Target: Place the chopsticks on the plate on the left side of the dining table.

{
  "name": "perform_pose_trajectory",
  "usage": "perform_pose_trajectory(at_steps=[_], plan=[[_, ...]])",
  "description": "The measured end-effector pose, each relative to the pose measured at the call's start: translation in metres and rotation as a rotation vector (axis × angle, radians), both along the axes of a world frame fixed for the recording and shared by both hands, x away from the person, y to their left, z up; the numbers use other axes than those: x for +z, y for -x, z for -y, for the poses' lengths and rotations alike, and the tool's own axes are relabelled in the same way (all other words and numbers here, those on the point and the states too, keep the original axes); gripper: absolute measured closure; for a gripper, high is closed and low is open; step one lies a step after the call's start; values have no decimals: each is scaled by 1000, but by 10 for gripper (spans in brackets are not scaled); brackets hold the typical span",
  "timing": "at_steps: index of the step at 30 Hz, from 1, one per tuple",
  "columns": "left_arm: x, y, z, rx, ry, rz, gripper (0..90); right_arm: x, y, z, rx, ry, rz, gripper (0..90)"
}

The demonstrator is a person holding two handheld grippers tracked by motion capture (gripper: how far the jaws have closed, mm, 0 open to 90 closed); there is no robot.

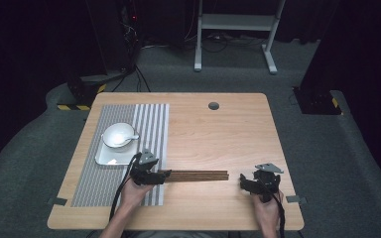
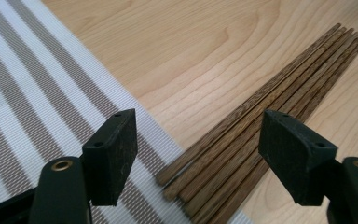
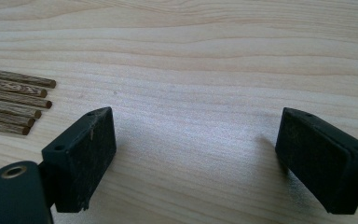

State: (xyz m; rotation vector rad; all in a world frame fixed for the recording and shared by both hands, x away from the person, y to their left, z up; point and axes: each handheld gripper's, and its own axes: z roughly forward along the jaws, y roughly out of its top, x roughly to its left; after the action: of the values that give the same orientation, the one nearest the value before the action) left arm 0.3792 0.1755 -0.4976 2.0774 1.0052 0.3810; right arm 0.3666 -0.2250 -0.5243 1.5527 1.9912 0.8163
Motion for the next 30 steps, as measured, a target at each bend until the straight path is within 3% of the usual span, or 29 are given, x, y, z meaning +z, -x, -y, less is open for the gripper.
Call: perform_pose_trajectory(at_steps=[11,30], plan=[[1,-11,24,-49,-24,3,281,0,0,0,2,-1,-1,118],[-2,-25,47,-86,-64,-6,287,0,0,0,6,-1,-1,118]])
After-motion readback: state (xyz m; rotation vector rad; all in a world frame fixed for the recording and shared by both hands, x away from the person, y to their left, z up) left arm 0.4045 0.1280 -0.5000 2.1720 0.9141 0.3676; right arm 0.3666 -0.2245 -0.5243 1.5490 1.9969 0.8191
